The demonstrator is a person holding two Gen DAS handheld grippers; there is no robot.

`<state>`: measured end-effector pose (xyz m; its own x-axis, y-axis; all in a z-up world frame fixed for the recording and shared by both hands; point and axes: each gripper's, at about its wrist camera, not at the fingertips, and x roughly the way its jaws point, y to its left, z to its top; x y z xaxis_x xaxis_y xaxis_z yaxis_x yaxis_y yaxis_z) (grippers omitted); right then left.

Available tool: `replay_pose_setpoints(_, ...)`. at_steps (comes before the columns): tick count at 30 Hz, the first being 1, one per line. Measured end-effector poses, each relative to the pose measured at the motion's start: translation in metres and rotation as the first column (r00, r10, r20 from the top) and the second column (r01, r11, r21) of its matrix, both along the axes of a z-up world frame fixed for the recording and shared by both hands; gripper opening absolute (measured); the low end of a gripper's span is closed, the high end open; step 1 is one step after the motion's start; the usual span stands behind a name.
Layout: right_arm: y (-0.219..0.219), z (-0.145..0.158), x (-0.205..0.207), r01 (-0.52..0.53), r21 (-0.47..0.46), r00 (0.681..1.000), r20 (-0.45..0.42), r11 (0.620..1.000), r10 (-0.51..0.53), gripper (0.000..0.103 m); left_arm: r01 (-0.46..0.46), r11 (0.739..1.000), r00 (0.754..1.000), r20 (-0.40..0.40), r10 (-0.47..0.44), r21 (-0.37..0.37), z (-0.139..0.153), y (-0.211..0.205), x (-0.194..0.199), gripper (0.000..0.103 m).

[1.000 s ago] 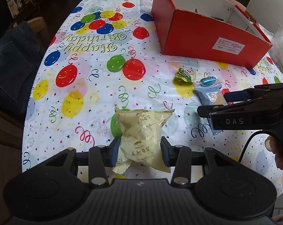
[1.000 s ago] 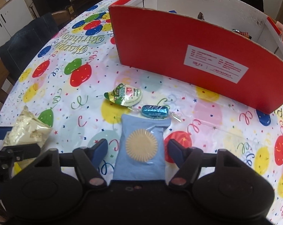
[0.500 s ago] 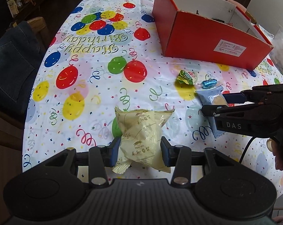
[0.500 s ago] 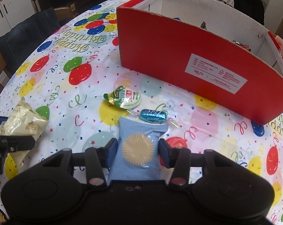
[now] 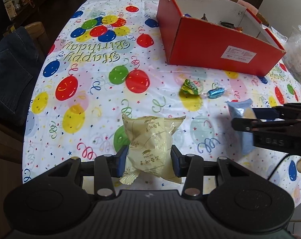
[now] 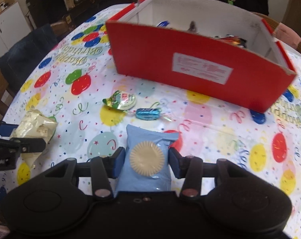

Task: Organize snacks
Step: 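Carry the cream bag with left tool while right tool carries blue packet into red box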

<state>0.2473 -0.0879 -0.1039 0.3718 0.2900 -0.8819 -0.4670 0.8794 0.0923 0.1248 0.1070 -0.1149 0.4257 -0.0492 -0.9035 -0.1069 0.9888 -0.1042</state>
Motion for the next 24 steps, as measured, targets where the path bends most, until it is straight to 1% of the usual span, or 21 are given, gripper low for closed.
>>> replay_pose_setpoints(5, -0.027, 0.022, 0.002, 0.07, 0.058, 0.998, 0.002, 0.996, -0.07, 0.046, 0.015, 1.0, 1.0, 0.026, -0.014, -0.018, 0.013, -0.007, 0.008, 0.043)
replay_pose_setpoints(13, -0.059, 0.066, 0.013, 0.124, 0.107, 0.988, 0.078, 0.986, -0.133, 0.046, 0.058, 0.998, 0.994, 0.089, -0.055, -0.031, 0.044, -0.031, 0.035, 0.043)
replay_pose_setpoints(19, -0.078, 0.092, 0.034, 0.147, 0.147, 0.978, 0.125, 0.978, -0.166, 0.046, 0.074, 0.997, 0.987, 0.145, -0.068, -0.034, 0.07, -0.044, 0.064, 0.044)
replay_pose_setpoints(24, -0.091, 0.106, 0.058, 0.158, 0.164, 0.972, 0.149, 0.974, -0.182, 0.046, 0.055, 0.998, 0.985, 0.168, -0.049, -0.032, 0.085, -0.049, 0.092, 0.044)
